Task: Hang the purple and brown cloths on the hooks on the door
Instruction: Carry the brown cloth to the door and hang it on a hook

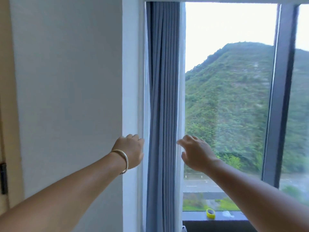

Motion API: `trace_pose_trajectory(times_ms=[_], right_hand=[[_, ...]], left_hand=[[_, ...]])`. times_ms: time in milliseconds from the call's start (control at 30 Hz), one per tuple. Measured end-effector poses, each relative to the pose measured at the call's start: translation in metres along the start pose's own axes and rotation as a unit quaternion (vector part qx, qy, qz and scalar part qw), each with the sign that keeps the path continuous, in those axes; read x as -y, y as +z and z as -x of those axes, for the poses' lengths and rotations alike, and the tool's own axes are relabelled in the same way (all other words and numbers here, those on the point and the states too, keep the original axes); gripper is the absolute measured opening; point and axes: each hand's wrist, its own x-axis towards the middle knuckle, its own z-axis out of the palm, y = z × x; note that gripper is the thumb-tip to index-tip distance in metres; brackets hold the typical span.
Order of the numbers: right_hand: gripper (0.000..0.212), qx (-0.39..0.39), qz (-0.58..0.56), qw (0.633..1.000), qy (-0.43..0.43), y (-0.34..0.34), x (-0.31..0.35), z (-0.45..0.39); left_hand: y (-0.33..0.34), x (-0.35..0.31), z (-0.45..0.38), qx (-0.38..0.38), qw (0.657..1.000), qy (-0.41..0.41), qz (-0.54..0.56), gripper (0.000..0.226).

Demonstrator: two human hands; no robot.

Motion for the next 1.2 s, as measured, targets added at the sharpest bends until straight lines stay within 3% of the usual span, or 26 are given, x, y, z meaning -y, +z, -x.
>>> trace_pose_trajectory(times_ms=[200, 600, 833, 1200], right_hand=[[0.053, 0.068, 0.039, 0.989, 0.129, -0.035, -0.107, 0.07], [0.06, 0.115, 0.116, 0.937, 0.309, -0.126, -0.285, 0.254], [0.057, 0.127, 0.169, 0.879, 0.428, -0.196, -0.35, 0.38], [0.056, 0.134, 0.241, 0.767, 0.58, -0.275, -0.394, 0.526]], left_hand=[[-0.017, -0.118, -0.046, -0.006, 0.997, 0.074, 0.038, 0.042], [-0.076, -0.374, -0.093, -0.039, 0.969, 0.202, 0.14, 0.054], [-0.123, -0.529, -0.094, -0.067, 0.927, 0.305, 0.205, 0.055], [-0.198, -0.724, -0.07, -0.11, 0.836, 0.461, 0.276, 0.051]])
